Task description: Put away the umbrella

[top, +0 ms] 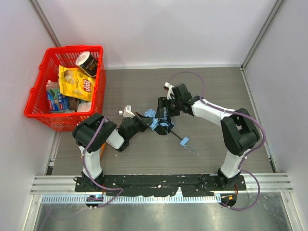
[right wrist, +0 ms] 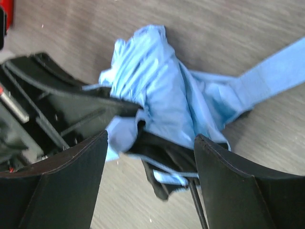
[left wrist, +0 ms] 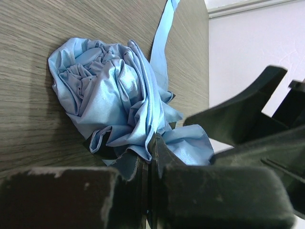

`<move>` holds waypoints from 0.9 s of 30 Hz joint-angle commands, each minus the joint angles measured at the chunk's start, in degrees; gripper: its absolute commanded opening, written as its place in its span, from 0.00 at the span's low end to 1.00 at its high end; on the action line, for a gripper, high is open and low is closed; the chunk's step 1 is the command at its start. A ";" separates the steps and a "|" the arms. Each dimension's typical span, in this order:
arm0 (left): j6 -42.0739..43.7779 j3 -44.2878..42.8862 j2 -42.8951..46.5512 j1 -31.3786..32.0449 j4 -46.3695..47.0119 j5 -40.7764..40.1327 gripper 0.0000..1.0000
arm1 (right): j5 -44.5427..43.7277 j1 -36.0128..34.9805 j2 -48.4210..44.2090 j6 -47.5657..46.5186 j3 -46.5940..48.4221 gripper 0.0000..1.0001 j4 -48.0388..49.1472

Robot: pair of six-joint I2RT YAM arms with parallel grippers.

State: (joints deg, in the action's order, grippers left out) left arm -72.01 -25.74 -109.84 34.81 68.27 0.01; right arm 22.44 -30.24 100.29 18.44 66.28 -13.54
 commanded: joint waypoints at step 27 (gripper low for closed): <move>6.88 5.95 -0.73 -0.35 -21.00 5.43 0.25 | -27.01 -8.87 5.97 -1.39 -12.31 0.24 12.56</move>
State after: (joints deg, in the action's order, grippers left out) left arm -69.95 -25.21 -107.92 34.81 64.93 1.63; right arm -1.76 -39.35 103.42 18.44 60.14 1.48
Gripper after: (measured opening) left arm 0.146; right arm 0.340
